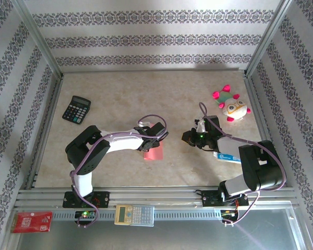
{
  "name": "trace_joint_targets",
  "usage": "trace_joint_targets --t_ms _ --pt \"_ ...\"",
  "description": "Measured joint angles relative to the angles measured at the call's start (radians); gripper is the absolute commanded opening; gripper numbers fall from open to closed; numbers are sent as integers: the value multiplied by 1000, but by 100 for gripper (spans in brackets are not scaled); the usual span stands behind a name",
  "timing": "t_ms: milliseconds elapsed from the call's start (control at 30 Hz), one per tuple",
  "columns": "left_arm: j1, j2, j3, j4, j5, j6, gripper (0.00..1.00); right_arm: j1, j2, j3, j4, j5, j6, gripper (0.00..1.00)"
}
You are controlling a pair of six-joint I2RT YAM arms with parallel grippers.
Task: Fold a paper plane with a square sheet of paper (pick it up from the middle)
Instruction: First fold in half a square sheet of paper at the center of the table.
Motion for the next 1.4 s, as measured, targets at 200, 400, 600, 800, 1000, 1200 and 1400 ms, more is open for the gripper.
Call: trace_joint_targets --t_ms 200,400,600,800,1000,1200,1400 --pt "3 0 0 -2 -2 -21 62 0 0 -1 7 -3 0 5" --pt "6 0 0 -8 -2 -40 59 2 0 -3 9 -3 2 5" --pt "7 0 0 -11 -3 -50 56 7 2 -7 19 -7 3 5" --pt "7 0 0 -14 -6 -56 53 20 8 -8 31 -10 4 5" --pt "13 0 0 -14 0 -58 54 37 22 -8 39 -11 5 5" --pt "13 0 0 -14 0 -64 53 53 32 -8 54 -11 11 5" --pt "13 0 -2 -15 -7 -72 49 53 36 -8 61 -11 15 5"
